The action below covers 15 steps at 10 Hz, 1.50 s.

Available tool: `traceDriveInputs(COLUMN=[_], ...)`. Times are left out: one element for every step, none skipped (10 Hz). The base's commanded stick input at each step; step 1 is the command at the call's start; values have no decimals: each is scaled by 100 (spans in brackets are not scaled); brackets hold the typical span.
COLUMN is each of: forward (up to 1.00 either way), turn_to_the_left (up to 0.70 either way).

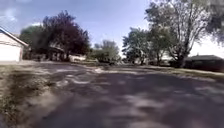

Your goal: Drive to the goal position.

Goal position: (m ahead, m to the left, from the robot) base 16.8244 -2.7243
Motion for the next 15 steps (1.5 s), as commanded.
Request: traceDriveInputs(forward=[100,100,100,100,100,100,100,100,100,100,100,100,100,100,100], turn_to_the_left=[0,0,0,0,0,0,0,0,0,0,0,0,-1,-5,-24])
